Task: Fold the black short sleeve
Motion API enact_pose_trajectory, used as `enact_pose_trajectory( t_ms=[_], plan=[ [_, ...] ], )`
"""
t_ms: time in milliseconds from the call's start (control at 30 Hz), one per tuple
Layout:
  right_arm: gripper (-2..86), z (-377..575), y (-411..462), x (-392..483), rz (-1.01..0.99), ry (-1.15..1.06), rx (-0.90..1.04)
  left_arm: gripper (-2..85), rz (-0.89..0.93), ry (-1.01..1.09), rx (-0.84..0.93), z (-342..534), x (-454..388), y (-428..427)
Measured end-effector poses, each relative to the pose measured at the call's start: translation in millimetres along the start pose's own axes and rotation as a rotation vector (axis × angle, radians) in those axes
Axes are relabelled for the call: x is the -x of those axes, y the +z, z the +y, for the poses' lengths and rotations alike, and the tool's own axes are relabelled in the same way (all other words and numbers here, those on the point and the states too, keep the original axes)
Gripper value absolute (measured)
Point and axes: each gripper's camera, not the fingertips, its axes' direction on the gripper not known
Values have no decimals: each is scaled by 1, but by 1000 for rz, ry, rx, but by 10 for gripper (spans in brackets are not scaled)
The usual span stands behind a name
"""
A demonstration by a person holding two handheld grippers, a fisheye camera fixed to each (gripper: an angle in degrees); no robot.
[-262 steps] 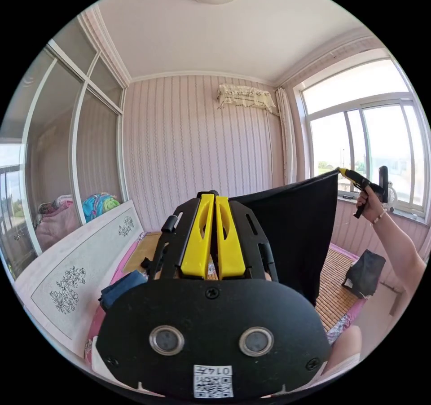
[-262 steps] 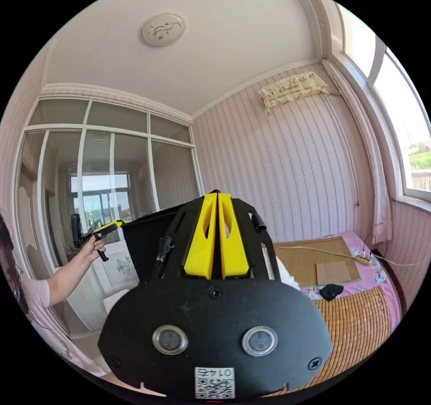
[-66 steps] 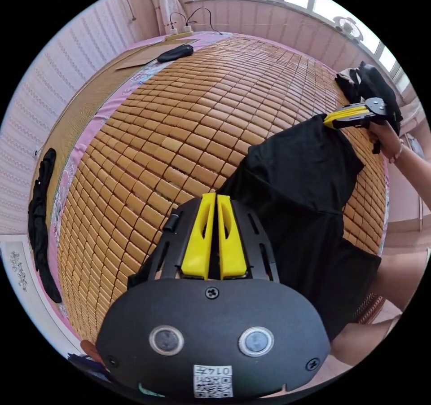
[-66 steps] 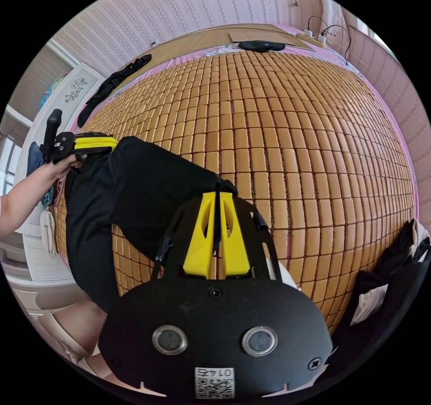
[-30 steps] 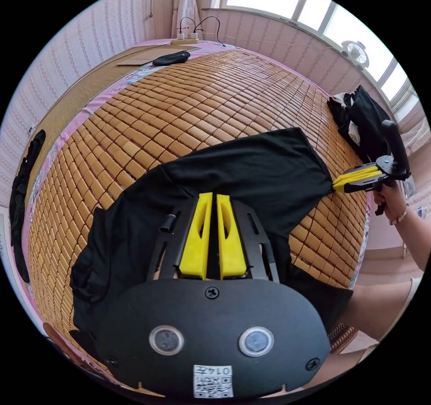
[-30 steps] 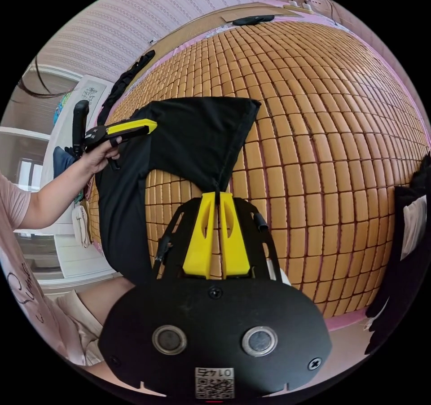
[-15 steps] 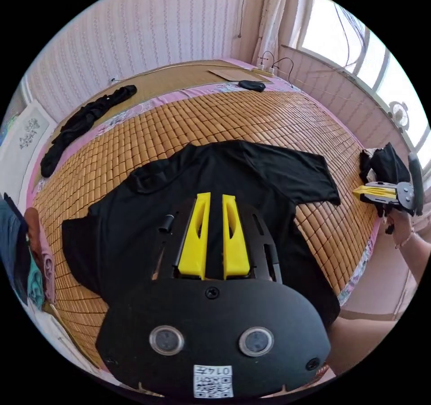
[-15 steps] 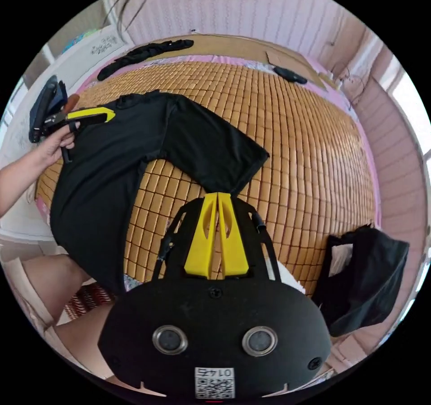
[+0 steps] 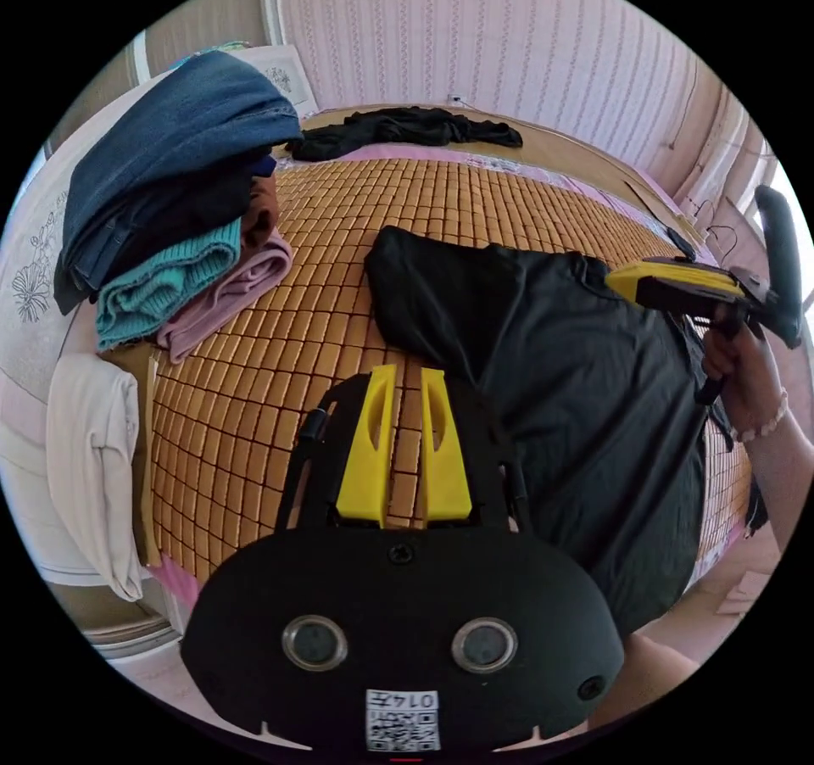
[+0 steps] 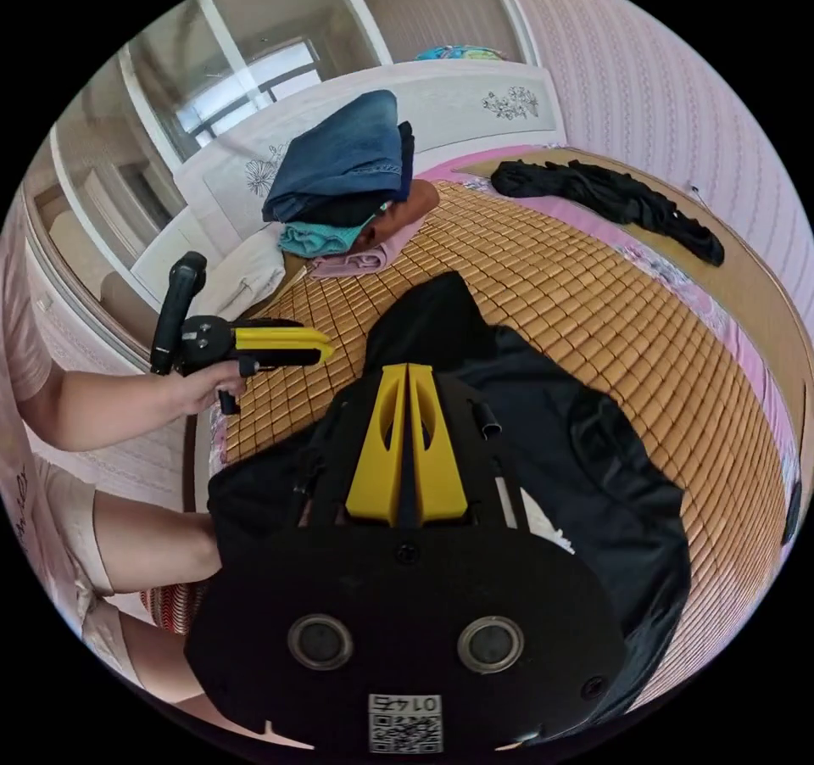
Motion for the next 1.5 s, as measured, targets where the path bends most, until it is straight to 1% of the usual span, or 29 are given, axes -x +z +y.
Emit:
enact_pose_trajectory(
  t_ms=[67, 133, 233, 367, 400, 433, 500, 633, 700, 800, 867, 1067, 1267, 1333, 1400, 1467, 1500],
  plan=[
    [-8, -42, 37, 2, 18, -4, 55, 61, 53, -24, 12, -3, 31, 12],
    [-4, -88, 80, 7, 39, 23, 58, 64, 128, -36, 51, -7, 66, 24],
    [17, -130, 135, 12, 88, 54, 115, 64, 232, -30, 52, -2, 103, 28],
    [47, -153, 194, -3, 104, 175, 216, 63, 304, -15, 22, 10, 139, 31],
    [37, -154, 213, -11, 113, 220, 297, 60, 331, -12, 21, 12, 149, 34],
    [18, -153, 212, -13, 115, 211, 230, 55, 357, 3, 28, 13, 156, 37],
    [9, -150, 211, -20, 131, 258, 251, 52, 372, 17, 29, 14, 164, 42],
    [6, -118, 167, -31, 91, 356, 104, 52, 389, 61, -18, 8, 173, 48],
    [8, -99, 155, -40, 93, 409, 100, 55, 415, 92, -27, 3, 172, 52],
    [15, -74, 152, -58, 135, 483, 184, 64, 443, 168, -13, -7, 163, 64],
    [25, -68, 150, -68, 140, 513, 208, 68, 448, 212, 0, -14, 157, 71],
    [56, -85, 150, -87, 127, 501, 110, 72, 458, 301, 12, -37, 148, 85],
    [98, -101, 181, -125, 93, 566, 74, 74, 443, 390, 14, -50, 150, 89],
    [89, -104, 197, -141, 40, 589, 90, 73, 436, 386, 27, -53, 155, 90],
    [55, -107, 207, -149, -39, 599, 104, 75, 469, 369, 39, -53, 157, 91],
    [37, -110, 206, -148, -61, 556, 77, 80, 468, 368, 60, -52, 156, 95],
    [29, -112, 203, -146, -56, 529, 56, 83, 438, 360, 64, -51, 156, 100]
  ],
)
